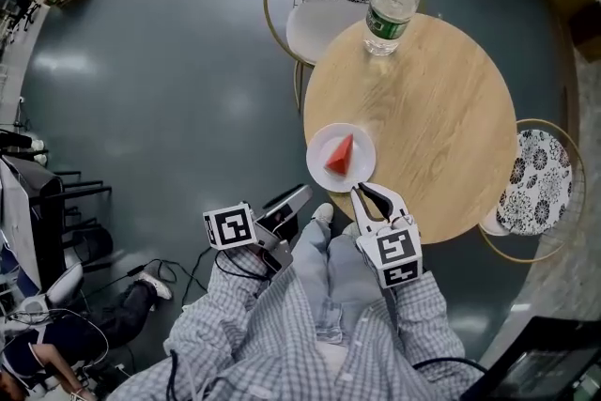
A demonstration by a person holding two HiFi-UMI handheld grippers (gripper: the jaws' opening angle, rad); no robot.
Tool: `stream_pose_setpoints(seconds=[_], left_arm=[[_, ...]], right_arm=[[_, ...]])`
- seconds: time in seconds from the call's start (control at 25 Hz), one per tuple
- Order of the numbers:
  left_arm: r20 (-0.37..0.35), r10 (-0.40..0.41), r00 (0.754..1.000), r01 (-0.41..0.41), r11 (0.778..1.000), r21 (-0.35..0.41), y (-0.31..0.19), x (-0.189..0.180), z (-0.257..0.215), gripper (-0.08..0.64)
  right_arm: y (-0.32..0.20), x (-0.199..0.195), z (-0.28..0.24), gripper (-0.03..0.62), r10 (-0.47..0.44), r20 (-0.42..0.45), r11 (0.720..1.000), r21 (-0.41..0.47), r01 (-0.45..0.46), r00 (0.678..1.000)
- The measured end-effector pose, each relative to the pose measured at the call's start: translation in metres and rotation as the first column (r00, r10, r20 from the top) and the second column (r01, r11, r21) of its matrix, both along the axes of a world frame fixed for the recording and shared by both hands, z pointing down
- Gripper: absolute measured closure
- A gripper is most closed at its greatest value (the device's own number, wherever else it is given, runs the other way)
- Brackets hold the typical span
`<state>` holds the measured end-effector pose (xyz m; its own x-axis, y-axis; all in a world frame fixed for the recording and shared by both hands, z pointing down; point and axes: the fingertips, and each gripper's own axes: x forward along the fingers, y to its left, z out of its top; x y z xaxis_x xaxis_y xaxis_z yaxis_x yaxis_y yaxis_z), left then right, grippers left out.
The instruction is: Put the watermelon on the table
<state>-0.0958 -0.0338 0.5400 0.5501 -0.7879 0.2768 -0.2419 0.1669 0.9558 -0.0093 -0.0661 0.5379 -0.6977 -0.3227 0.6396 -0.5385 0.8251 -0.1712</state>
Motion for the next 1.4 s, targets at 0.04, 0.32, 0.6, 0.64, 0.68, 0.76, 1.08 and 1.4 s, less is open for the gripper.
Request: stream_pose_setpoints(seconds=[0.04,0.32,0.6,0.64,0.68,0.76,1.08,1.4], left_arm=[[0.039,0.019,0.999,-0.02,1.0,0.02,-0.001,0.001,-0.005,0.443],[0.168,0.066,0.984,-0.087,0.988,0.124,-0.008,0.021,-0.038,0.552],[0.186,0.079,0.979,-0.116,0.973,0.198,-0.012,0.045,-0.074,0.552],[0.199,0.092,0.976,-0.133,0.97,0.203,-0.012,0.049,-0.079,0.552],[0.217,0.107,0.97,-0.153,0.966,0.209,-0.012,0.053,-0.084,0.552],[0.245,0.131,0.961,-0.188,0.955,0.228,-0.015,0.062,-0.096,0.552],[0.267,0.124,0.956,-0.217,0.909,0.355,-0.032,0.083,-0.143,0.553],[0.347,0.161,0.924,-0.312,0.842,0.44,-0.05,0.107,-0.182,0.553]], right_arm=[[-0.004,0.007,-0.006,0.564,0.042,0.032,0.999,-0.009,-0.042,0.999],[-0.006,0.043,-0.039,0.584,0.229,0.191,0.972,-0.089,-0.215,0.954],[-0.006,0.072,-0.07,0.584,0.292,0.272,0.956,-0.071,-0.284,0.917],[-0.007,0.076,-0.077,0.584,0.305,0.282,0.952,-0.064,-0.299,0.91],[-0.008,0.08,-0.083,0.584,0.318,0.293,0.947,-0.056,-0.316,0.902],[-0.013,0.089,-0.097,0.584,0.337,0.315,0.939,-0.038,-0.342,0.887],[-0.024,0.113,-0.13,0.584,0.366,0.406,0.918,-0.012,-0.396,0.837],[-0.032,0.137,-0.167,0.584,0.39,0.476,0.89,0.026,-0.456,0.788]])
